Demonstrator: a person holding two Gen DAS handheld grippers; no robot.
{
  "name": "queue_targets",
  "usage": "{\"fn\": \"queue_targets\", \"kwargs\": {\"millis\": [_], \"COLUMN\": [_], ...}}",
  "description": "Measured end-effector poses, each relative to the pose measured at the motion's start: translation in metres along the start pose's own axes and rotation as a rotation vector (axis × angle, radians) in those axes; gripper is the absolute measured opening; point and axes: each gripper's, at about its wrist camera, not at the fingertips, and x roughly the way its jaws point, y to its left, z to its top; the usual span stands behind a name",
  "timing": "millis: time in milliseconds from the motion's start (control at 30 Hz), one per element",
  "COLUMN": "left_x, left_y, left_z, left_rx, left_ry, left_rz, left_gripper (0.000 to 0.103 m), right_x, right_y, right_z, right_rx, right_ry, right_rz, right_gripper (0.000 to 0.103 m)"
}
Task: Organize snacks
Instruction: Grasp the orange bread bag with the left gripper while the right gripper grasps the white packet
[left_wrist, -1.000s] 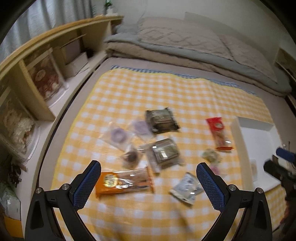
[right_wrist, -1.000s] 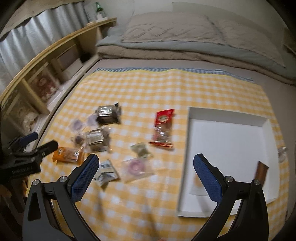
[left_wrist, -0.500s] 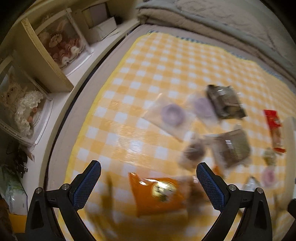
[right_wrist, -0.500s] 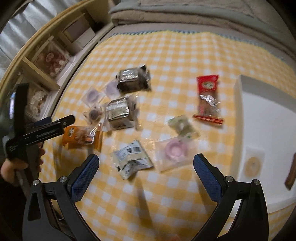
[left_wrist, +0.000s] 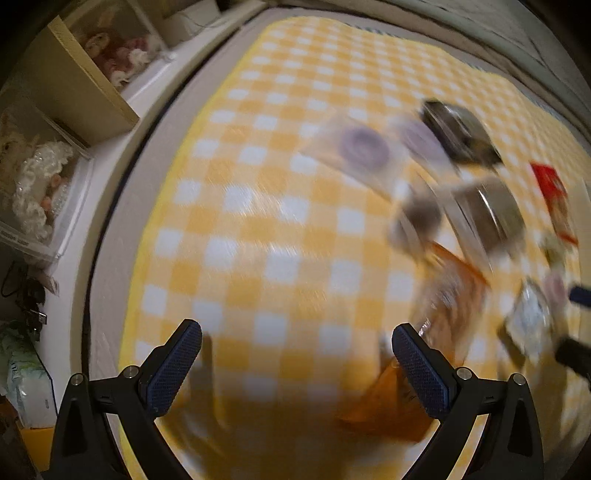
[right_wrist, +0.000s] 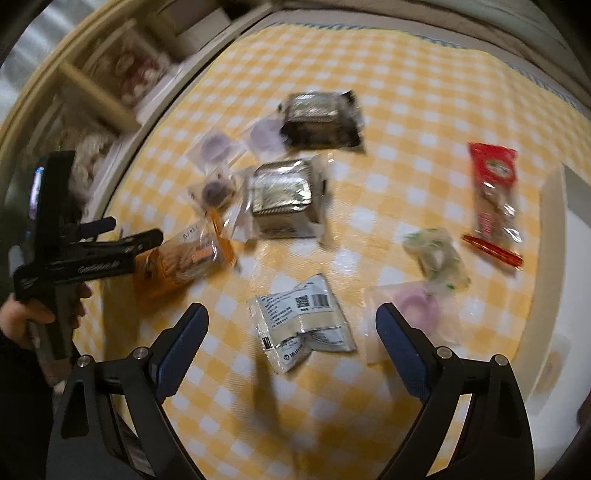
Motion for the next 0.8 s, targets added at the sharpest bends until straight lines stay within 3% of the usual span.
{"fn": "queue_targets", "kwargs": {"millis": [133, 300, 400, 433, 500, 567, 633, 667, 700, 800], "left_x": [-0.009, -0.028, -0.038, -0.039, -0.041, -0.042, -0.042, -0.04, -0.035, -0.021], "left_y": [-0.008, -0.007, -0.007, -0.009, -0.016, -0.022, -0.029, -0.032, -0.035, -0.048], "left_z": [-0.012, -0.013, -0.016, -0.015, -0.014, -0.015, -0.016, -0.016, -0.015, -0.012], "left_rx": [0.057, 0.036, 0.045, 0.053, 0.064, 0.068, 0.058, 0.052, 0.049, 0.076], "left_ry": [0.008, -0.024, -0.028, -0.029, -0.031, -0.026, -0.009, 0.006, 0.023, 0.057], "left_rz": [-0.053, -0.18, -0.186, -0.187, -0.183, -0.192, -0.229, -0.242, -0.246, -0.224], "left_gripper": [0.103, 0.103, 0.103, 0.103, 0.103, 0.102, 0.085, 0.07, 0.059, 0.041], "right_x": [0.018, 0.038, 0.046, 0.047, 0.048, 0.047, 0.042, 0.039, 0.037, 0.029], "right_y": [0.009, 0.025, 0.029, 0.03, 0.029, 0.026, 0.024, 0.022, 0.02, 0.015], "right_z": [0.0, -0.01, -0.017, -0.018, -0.021, -0.023, -0.024, -0.024, -0.023, -0.022], "right_rx": [-0.086, -0.219, -0.256, -0.263, -0.26, -0.252, -0.243, -0.229, -0.215, -0.199], "right_ry": [0.047, 0.106, 0.138, 0.146, 0.157, 0.158, 0.151, 0.147, 0.142, 0.127], "right_rz": [-0.022, -0.053, -0.087, -0.103, -0.124, -0.137, -0.141, -0.14, -0.139, -0.135], "right_gripper": [0.093, 0.093, 0.091, 0.087, 0.062, 0.053, 0.045, 0.034, 0.034, 0.034]}}
